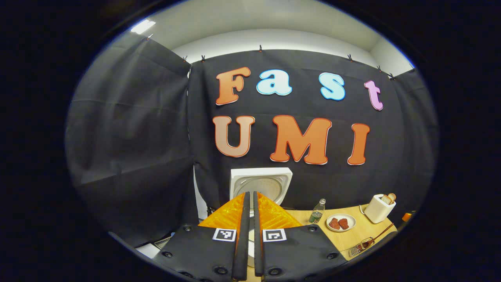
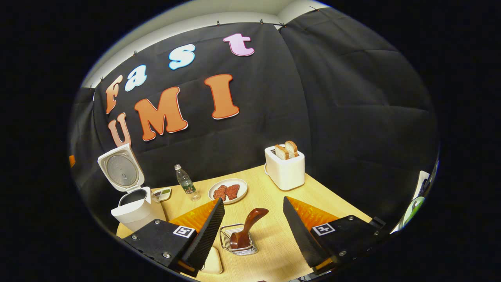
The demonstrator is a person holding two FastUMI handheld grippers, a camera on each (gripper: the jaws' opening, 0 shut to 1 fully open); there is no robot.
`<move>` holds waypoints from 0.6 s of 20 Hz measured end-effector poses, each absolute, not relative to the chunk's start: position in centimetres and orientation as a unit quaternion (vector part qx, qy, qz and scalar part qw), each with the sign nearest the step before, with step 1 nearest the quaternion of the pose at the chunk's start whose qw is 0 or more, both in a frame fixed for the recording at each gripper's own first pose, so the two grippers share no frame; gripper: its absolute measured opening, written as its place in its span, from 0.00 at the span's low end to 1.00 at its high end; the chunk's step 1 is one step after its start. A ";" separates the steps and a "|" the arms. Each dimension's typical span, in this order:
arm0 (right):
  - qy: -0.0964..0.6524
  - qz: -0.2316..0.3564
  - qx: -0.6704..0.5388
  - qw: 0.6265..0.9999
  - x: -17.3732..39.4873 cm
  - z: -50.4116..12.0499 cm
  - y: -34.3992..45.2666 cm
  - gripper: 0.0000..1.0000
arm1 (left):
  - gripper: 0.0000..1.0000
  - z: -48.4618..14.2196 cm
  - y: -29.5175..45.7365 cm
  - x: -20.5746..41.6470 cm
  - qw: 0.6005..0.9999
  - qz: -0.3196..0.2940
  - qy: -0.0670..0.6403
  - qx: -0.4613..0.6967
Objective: Close the left gripper, press the button to open the rice cooker; take a wooden spoon from the chopstick holder with the right hand, scoop a spoonful of rice and pour it into the rice cooker, then put the wooden spoon back into the chopstick holder.
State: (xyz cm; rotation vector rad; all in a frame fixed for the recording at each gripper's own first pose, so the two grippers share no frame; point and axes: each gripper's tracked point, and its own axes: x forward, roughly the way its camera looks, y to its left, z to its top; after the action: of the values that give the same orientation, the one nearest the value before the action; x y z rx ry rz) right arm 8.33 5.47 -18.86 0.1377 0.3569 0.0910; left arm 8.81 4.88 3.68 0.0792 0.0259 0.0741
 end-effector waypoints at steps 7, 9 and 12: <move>0.237 0.053 0.142 0.960 10.0 -25.0 5.6 0.93 | 0.47 7.5 5.7 5.0 0.998 0.052 -0.018 0.041; 0.253 0.055 0.149 0.954 10.2 -26.5 5.9 0.92 | 0.68 7.6 5.8 4.0 0.997 0.055 -0.016 0.051; 0.271 0.065 0.168 0.946 10.5 -27.8 6.8 0.87 | 0.99 7.2 6.8 3.2 0.996 0.073 -0.012 0.049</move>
State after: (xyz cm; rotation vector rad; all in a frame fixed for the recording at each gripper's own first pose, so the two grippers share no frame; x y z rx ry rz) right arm 10.50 6.82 -27.83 0.3419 0.5510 0.1330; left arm 3.23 6.80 7.21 0.0972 -0.0240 0.1463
